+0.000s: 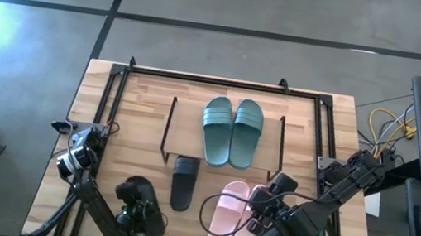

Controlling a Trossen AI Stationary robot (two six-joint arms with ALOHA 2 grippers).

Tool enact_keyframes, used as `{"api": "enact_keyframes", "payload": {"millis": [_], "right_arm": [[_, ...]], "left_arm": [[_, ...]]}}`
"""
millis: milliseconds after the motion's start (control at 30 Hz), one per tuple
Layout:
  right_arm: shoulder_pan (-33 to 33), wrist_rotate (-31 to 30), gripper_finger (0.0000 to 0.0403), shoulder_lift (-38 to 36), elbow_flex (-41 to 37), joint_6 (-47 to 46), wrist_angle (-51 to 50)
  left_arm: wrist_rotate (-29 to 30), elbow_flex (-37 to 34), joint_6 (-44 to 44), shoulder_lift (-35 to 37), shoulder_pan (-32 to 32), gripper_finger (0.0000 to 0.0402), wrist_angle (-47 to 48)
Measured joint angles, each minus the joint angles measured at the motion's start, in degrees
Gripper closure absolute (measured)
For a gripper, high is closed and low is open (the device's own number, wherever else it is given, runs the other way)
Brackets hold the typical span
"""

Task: Pick and place slides into the shelf
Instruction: Move the black slipper to the middle of the table

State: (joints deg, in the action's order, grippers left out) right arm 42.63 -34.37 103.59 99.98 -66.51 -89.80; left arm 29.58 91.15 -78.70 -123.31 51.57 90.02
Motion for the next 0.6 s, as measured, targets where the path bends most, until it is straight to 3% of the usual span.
{"api": "enact_keyframes", "payload": {"millis": [267, 600], "right_arm": [[-0.02, 0.04, 0.0193, 0.0, -0.04, -0.99, -0.02], [-0.96, -0.28, 0.0193, 0.02, -0.04, 0.92, -0.17]], "left_arm": [[-1.36, 1.15, -1.86, 4.44, -0.61, 0.024, -0.01], [-2.07, -4.86, -4.94, 7.32, -1.91, 0.024, -0.03]]}}
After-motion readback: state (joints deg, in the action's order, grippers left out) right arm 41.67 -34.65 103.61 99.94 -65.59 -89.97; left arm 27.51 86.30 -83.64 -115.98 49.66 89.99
